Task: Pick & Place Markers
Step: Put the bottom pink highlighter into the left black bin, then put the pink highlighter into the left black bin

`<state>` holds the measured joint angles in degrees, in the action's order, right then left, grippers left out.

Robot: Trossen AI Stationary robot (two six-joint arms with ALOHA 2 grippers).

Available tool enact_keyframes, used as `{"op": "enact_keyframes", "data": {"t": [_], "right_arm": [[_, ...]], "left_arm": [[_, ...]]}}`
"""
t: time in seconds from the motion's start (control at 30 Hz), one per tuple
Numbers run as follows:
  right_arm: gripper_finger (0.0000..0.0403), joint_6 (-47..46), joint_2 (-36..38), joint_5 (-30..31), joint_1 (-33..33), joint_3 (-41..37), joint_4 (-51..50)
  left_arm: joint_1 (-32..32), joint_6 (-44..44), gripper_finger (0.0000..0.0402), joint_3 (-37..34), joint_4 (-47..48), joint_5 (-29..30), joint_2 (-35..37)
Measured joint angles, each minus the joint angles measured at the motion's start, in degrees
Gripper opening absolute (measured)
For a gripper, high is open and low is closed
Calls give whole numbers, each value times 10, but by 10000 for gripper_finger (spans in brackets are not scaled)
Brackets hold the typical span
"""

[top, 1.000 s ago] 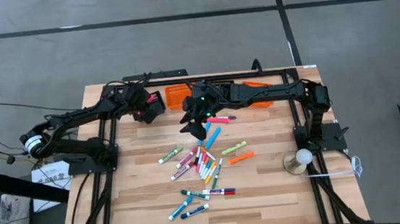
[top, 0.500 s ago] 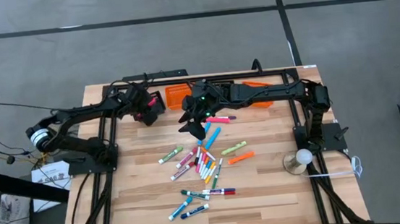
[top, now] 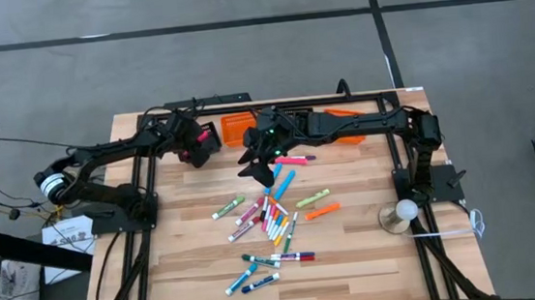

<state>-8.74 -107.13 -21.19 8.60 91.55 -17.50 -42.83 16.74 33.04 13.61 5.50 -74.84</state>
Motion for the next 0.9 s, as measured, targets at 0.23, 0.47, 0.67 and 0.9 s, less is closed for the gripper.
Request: {"op": "enact_keyframes", "data": {"t": [0.23,0.47,0.67,0.9], "right_arm": [[207,-3,0,1,-2,0,0],[210,-3,0,1,-3,0,0],[210,-4,0,1,-3,0,0],[206,1,0,1,2,0,-32]], "left_arm": [[0,10,95,0,-4,0,0],[0,10,116,0,-8,0,0],[0,10,144,0,-10,21,52],[9,-62,150,24,-13,8,237]]}}
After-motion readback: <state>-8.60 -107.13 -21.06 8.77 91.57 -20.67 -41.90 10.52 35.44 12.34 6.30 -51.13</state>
